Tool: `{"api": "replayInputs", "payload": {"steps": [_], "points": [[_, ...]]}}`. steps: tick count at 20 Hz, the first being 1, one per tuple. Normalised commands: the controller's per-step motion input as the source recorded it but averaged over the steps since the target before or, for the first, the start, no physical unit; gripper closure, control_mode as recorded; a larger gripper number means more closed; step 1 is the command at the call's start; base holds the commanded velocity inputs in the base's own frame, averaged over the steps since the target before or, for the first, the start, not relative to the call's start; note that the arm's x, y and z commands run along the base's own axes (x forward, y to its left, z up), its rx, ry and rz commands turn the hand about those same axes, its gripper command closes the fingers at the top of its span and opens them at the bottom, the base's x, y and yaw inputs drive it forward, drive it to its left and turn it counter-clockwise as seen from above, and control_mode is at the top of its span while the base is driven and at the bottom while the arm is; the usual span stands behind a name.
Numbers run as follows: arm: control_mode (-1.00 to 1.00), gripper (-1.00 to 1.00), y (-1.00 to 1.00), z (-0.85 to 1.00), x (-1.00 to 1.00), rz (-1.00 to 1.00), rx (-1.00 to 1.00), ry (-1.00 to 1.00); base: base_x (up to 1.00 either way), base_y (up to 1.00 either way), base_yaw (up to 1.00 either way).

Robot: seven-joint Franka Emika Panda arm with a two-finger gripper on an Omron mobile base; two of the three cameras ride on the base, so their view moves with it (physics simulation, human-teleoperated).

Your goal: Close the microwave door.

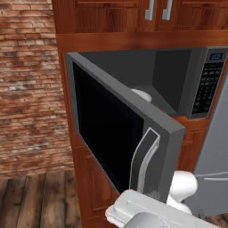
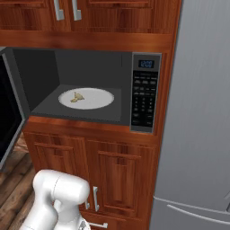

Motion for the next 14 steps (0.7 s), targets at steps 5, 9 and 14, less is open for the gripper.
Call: {"api": "replayInputs", "payload": {"steps": [5, 9, 14], "points": [[-1.0, -1.0, -1.0, 0.0, 0.13, -0.01, 0.19, 0.02, 0.0, 0.0, 0.0], [-1.0, -1.0, -0.98, 0.0, 0.4, 0.0, 0.13, 0.08, 0.0, 0.0, 0.0], [-1.0, -1.0, -1.0, 0.0, 0.58, 0.02, 0.11, 0.13, 0.0, 0.0, 0.0]]}}
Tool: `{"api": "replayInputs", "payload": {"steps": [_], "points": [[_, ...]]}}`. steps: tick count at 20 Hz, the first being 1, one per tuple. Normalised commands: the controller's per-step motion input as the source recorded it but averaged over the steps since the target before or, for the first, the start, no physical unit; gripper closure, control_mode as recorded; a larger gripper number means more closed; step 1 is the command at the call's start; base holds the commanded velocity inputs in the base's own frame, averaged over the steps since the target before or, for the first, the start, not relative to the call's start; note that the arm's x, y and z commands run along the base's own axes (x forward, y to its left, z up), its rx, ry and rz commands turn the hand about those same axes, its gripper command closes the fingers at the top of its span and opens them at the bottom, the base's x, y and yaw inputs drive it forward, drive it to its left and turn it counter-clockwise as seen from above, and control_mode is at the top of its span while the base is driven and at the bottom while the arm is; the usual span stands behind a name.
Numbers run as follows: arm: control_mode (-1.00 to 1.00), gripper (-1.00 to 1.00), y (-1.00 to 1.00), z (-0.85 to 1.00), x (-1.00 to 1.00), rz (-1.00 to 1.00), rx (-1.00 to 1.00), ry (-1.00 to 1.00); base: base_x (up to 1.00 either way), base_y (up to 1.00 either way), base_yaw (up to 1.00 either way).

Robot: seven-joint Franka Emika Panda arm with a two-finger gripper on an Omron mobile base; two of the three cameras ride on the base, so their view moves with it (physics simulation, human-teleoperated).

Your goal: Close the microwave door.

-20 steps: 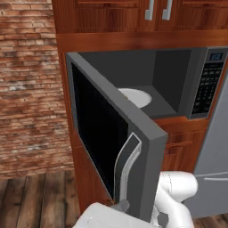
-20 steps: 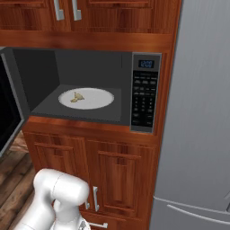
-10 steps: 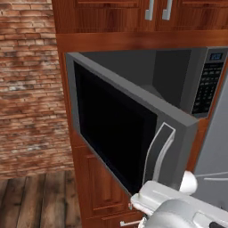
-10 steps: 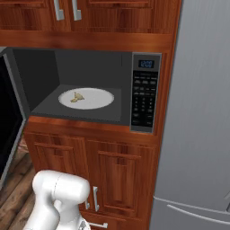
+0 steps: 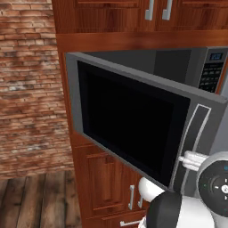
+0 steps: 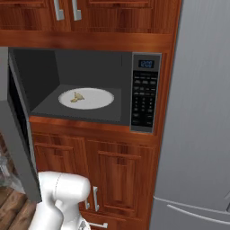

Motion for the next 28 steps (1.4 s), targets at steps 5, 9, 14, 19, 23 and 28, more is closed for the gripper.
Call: {"api": "replayInputs", "payload": {"steps": [5, 9, 14, 19, 23, 28], "points": [[-1.0, -1.0, -0.96, -0.01, 0.8, 0.19, 0.1, 0.18, 0.0, 0.0, 0.0], [-1.0, -1.0, -0.89, -0.17, 0.99, 0.37, 0.13, 0.11, 0.0, 0.0, 0.0], [-1.0, -1.0, -0.67, -0.23, 1.0, 0.44, 0.15, 0.02, 0.0, 0.0, 0.0], [-1.0, -1.0, -0.42, -0.24, 1.0, 0.43, 0.19, -0.01, 0.0, 0.0, 0.0], [-1.0, -1.0, -0.17, -0.25, 1.0, 0.4, 0.23, -0.13, 0.0, 0.0, 0.0], [-1.0, -1.0, 0.0, -0.17, 1.0, 0.38, 0.25, -0.19, 0.0, 0.0, 0.0]]}}
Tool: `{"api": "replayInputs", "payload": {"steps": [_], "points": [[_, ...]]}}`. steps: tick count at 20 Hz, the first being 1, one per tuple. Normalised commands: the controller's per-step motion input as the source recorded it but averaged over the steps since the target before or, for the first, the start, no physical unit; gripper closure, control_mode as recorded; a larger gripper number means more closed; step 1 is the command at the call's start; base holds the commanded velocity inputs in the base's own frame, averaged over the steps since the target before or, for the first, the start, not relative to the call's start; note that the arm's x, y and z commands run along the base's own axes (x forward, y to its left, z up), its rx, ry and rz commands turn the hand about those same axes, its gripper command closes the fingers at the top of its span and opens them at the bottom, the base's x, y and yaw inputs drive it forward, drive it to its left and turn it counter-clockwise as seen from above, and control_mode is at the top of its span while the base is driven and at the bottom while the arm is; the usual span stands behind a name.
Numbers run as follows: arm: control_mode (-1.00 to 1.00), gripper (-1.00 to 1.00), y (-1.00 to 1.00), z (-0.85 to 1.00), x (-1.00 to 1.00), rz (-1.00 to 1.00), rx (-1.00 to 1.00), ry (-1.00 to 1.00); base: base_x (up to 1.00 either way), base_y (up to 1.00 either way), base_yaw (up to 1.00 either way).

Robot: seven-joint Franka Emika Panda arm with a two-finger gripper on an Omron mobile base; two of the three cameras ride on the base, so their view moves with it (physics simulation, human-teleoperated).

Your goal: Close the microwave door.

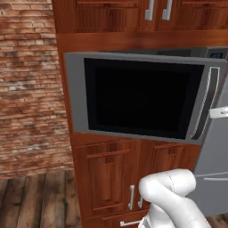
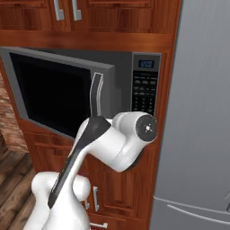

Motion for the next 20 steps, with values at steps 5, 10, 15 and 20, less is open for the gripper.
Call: {"api": "replayInputs", "payload": {"steps": [5, 10, 15, 20], "points": [[-1.0, -1.0, 0.01, -0.18, 1.0, 0.23, 0.25, -0.19, 0.0, 0.0, 0.0], [-1.0, -1.0, 0.12, -0.2, 0.98, 0.04, 0.19, -0.2, 0.0, 0.0, 0.0], [-1.0, -1.0, 0.41, -0.17, 0.71, -0.08, 0.1, -0.26, 0.0, 0.0, 0.0], [-1.0, -1.0, 0.69, -0.36, 0.43, -0.48, 0.0, -0.19, 0.0, 0.0, 0.0]]}}
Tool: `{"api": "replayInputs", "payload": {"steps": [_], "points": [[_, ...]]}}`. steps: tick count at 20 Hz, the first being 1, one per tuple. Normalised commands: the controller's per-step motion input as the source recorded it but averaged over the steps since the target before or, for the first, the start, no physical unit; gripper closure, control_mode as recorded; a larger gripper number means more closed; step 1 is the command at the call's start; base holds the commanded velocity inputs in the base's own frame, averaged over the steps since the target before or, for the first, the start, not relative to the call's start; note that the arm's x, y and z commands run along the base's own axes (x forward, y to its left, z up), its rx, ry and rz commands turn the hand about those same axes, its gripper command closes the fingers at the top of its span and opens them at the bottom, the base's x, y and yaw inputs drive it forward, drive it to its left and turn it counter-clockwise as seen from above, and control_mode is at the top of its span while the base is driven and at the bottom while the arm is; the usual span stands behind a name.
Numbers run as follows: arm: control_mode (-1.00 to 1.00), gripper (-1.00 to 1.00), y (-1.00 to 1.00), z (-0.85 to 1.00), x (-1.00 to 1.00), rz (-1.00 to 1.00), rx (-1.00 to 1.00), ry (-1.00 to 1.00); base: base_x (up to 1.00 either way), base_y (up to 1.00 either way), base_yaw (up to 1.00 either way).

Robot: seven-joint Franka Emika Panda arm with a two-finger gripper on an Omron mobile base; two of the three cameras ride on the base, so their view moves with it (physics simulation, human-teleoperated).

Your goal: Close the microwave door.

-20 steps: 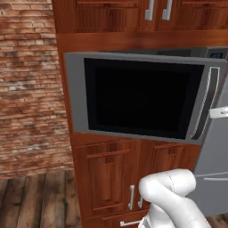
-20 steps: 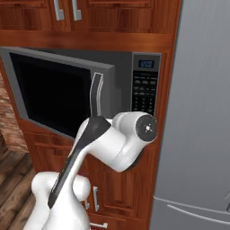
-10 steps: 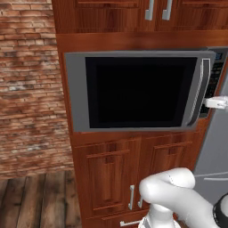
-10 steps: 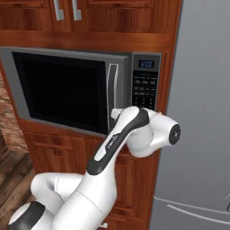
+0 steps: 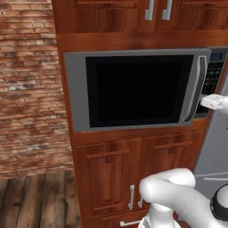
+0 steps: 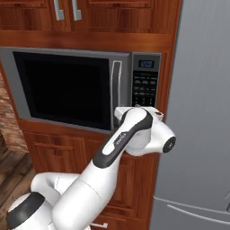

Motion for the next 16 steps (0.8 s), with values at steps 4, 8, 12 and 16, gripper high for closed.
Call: {"api": "replayInputs", "payload": {"steps": [4, 8, 12, 16], "points": [[-1.0, -1.0, 0.76, -0.38, 0.39, -0.72, 0.0, -0.05, 0.0, 0.0, 0.0], [-1.0, -1.0, 0.68, -0.38, 0.56, -0.77, 0.0, 0.0, 0.0, 0.0, 0.0], [-1.0, -1.0, 0.68, -0.31, 0.72, -0.76, 0.0, 0.0, 0.0, 0.0, 0.0], [-1.0, -1.0, 0.72, -0.2, 0.95, -0.63, 0.0, 0.0, 0.0, 0.0, 0.0]]}}
